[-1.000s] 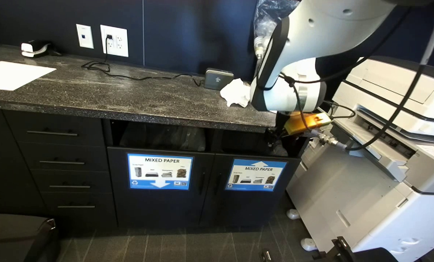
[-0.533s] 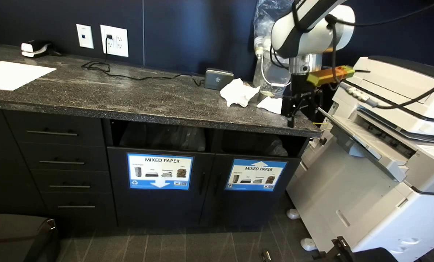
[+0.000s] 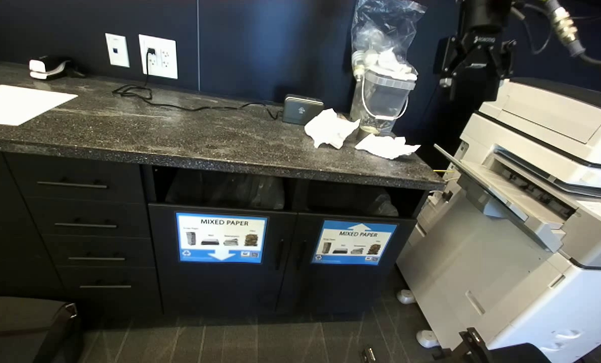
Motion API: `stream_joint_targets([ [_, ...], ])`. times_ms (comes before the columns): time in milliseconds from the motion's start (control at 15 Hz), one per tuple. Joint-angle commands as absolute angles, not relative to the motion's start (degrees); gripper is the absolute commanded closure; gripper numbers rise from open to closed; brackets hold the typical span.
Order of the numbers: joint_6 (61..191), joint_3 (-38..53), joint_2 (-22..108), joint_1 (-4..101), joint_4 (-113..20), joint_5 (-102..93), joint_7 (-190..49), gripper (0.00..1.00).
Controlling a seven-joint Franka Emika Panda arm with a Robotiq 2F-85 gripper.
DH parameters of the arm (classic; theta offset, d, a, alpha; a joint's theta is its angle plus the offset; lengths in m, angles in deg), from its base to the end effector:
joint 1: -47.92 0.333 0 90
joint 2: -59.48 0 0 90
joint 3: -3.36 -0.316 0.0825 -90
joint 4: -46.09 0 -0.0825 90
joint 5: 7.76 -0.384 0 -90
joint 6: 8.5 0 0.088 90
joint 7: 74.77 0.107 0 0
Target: Pick up two pieces of paper from the countertop and put them in the right bin.
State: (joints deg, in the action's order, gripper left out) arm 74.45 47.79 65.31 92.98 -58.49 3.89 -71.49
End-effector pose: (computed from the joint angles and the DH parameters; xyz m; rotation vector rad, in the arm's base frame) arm 0.5046 -0.0314 0.5376 2.9645 -0.0396 -0.4459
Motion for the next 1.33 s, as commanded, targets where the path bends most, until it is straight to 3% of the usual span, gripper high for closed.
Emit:
stream_joint_targets([
  [0,72.1,32.2,78.3,79.0,-62.9,6.0,-59.6,0.0],
  [267,74.9,15.4,90.1,60.3,-76.6,4.6,-52.6,0.0],
  [467,75.0,8.8,96.8,51.4,-87.0,2.9,-51.1,0.0],
  [733,77.1,5.7,103.3,46.0,-97.0,-0.4,-52.0,0.0],
  [1267,82.2,5.3,111.1,41.5,-104.5,-5.9,-53.4,0.0],
])
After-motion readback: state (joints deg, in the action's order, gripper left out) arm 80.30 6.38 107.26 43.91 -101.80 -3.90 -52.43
